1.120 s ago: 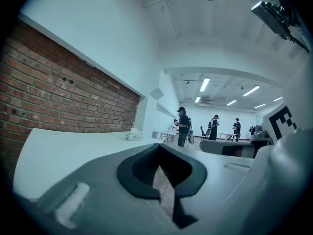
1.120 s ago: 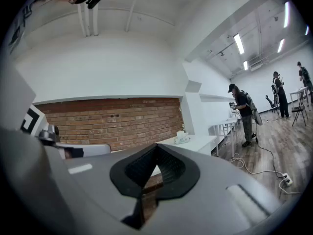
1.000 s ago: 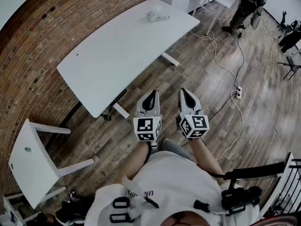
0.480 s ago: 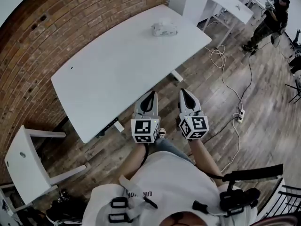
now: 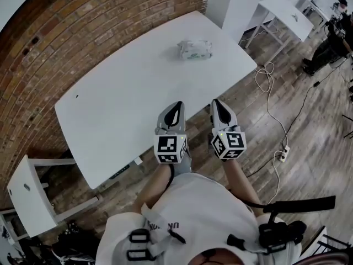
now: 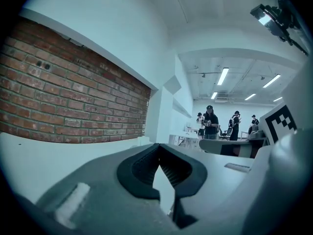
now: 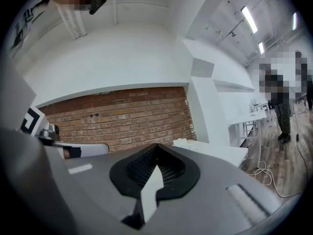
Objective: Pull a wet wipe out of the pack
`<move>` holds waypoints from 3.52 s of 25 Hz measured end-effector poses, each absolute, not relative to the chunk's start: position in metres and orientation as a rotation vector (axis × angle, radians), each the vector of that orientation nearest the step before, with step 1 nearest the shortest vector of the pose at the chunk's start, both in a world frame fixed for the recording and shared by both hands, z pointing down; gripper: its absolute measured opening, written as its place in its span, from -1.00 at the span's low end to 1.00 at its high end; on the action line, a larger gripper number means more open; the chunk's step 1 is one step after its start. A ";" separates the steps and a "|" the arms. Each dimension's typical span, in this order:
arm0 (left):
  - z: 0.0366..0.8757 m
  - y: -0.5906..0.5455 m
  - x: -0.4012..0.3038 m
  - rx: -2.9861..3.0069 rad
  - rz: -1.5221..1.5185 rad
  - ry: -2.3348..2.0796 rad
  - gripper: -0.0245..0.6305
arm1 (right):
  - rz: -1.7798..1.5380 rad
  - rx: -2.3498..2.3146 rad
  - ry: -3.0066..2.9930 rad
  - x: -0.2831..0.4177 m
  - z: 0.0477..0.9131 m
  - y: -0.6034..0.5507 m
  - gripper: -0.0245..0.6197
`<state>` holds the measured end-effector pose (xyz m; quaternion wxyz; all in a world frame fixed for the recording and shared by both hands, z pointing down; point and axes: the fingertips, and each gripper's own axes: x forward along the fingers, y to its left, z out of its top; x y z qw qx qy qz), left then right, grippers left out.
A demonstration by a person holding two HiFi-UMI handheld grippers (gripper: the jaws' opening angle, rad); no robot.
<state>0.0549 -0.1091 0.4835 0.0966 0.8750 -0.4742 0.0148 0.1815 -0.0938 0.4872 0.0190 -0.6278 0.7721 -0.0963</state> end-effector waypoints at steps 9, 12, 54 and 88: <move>0.495 -0.246 0.093 2.614 0.083 -1.316 -0.92 | -0.358 -1.995 2.412 0.206 0.508 -0.247 -0.90; 0.501 -0.272 0.095 2.590 0.093 -1.309 -0.92 | -0.378 -1.994 2.452 0.210 0.515 -0.288 -0.90; 0.500 -0.315 0.098 2.489 0.078 -1.451 -0.92 | -0.722 -1.601 3.051 0.173 0.607 -0.271 -0.90; 0.480 -0.310 0.105 2.572 0.061 -1.453 -0.92 | -0.200 -1.746 2.763 0.178 0.478 -0.300 -0.91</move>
